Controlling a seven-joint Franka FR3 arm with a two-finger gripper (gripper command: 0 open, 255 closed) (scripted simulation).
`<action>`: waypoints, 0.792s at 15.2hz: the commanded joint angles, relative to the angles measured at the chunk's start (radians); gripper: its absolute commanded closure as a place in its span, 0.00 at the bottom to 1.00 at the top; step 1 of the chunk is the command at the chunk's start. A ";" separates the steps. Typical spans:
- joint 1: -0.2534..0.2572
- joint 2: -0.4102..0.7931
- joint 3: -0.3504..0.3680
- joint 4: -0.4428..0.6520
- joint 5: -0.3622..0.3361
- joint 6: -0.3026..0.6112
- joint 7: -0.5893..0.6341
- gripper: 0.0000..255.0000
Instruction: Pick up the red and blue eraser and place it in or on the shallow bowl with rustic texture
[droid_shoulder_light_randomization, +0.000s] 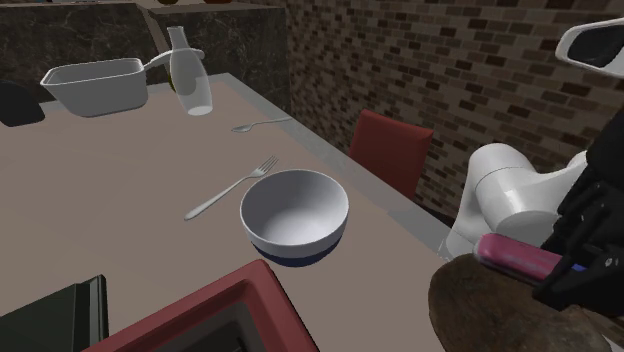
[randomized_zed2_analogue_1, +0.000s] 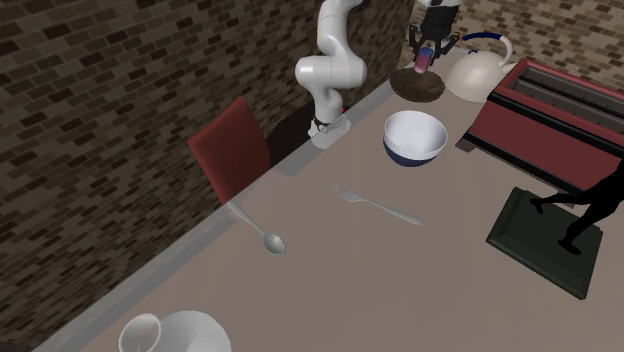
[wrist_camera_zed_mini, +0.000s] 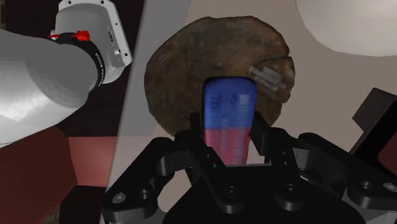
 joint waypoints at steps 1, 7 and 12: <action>0.014 -0.022 0.017 0.006 0.030 -0.018 0.035 1.00; 0.034 -0.068 0.050 -0.085 0.063 0.028 0.026 1.00; 0.051 -0.104 0.082 -0.156 0.095 0.067 0.021 1.00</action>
